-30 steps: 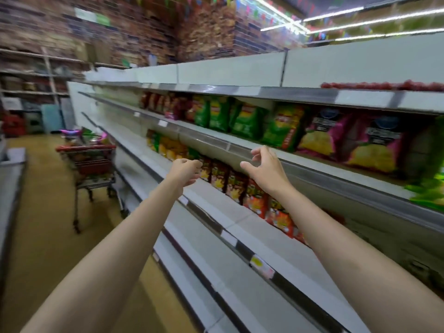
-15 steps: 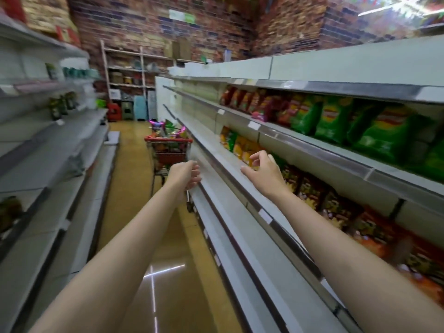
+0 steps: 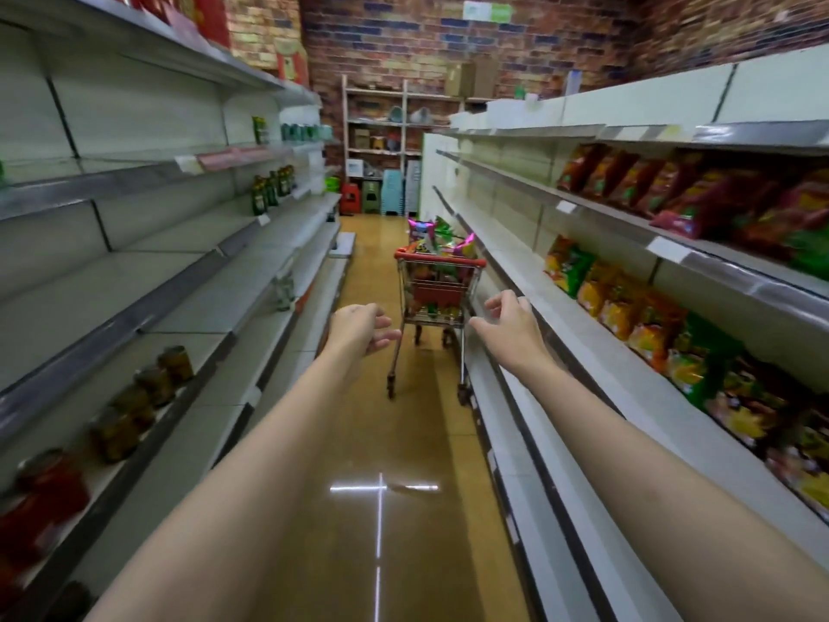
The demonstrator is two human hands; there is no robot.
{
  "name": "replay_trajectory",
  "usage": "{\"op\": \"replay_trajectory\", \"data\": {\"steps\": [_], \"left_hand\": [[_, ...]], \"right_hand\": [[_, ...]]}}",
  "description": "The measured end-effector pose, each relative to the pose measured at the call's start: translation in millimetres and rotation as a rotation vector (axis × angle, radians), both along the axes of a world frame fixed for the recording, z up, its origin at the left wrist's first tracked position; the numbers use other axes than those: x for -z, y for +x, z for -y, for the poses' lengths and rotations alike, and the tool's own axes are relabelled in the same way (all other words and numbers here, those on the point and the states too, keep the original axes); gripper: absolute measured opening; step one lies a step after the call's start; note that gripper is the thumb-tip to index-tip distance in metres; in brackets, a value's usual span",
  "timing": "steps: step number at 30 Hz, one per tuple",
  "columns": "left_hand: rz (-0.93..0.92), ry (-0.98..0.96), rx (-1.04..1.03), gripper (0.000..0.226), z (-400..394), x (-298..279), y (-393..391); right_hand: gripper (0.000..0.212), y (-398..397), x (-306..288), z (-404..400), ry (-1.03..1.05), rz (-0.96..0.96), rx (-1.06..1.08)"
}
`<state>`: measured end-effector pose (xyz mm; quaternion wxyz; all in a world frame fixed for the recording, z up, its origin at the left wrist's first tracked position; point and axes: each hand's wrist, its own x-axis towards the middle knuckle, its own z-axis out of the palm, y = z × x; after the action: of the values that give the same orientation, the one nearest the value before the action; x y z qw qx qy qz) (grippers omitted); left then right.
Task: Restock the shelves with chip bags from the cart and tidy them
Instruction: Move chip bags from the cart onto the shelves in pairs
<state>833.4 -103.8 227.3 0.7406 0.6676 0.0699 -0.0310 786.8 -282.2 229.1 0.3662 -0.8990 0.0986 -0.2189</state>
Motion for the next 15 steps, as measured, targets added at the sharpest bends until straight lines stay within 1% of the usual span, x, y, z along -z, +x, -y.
{"op": "replay_trajectory", "data": {"steps": [3,6,12,15], "left_hand": [[-0.004,-0.024,-0.061,0.019,7.2,2.1,47.0],[0.023,-0.008,-0.093,0.024,28.9,-8.3,98.0],[0.099,0.047,-0.086,0.019,81.2,-42.0,190.4],[0.112,0.068,-0.083,0.018,97.9,-42.4,228.3]], "right_hand": [[0.026,55.0,-1.1,14.6,-0.019,0.007,-0.066],[0.026,115.2,-11.0,35.7,-0.016,0.016,-0.095],[0.021,214.5,-43.4,84.5,-0.011,0.078,-0.143],[0.025,252.5,-45.2,102.4,0.048,0.058,-0.189]]}}
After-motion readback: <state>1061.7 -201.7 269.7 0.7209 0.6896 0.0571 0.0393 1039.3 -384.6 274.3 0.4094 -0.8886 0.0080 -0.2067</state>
